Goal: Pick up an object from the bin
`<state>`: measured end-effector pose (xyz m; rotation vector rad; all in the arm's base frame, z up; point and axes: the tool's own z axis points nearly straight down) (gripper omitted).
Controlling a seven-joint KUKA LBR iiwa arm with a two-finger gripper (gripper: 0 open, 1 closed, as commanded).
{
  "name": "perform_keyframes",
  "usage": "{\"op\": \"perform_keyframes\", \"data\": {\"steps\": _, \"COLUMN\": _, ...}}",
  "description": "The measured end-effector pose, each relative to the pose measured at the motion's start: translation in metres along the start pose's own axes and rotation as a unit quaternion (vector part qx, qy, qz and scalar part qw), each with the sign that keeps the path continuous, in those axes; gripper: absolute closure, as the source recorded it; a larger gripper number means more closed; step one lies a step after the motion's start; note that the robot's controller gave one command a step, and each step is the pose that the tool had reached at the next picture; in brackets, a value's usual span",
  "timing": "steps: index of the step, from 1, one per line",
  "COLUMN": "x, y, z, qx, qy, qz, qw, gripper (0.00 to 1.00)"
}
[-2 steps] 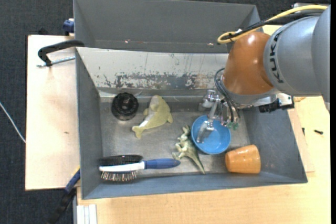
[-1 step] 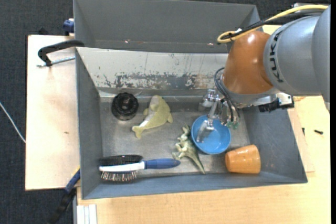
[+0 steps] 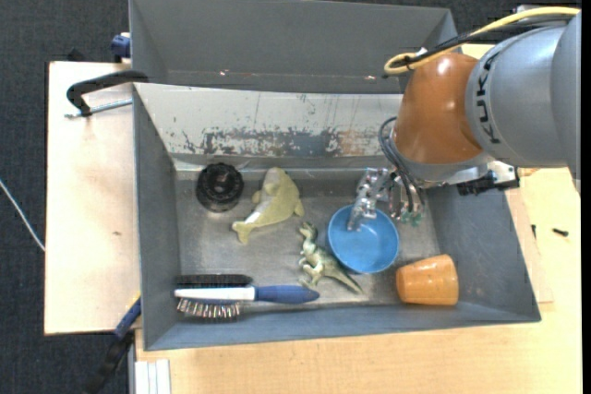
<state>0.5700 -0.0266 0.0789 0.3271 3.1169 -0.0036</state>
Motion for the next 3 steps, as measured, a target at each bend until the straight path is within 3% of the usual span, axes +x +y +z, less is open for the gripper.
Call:
{"op": "perform_keyframes", "data": {"steps": 2, "x": -0.004, "y": 0.001, "z": -0.034, "qx": -0.002, "qy": -0.001, "qz": -0.001, "qw": 1.0, "gripper": 1.0}}
{"op": "perform_keyframes", "data": {"steps": 3, "x": -0.007, "y": 0.002, "z": -0.08, "qx": -0.002, "qy": -0.0018, "qz": -0.001, "qw": 1.0, "gripper": 1.0}}
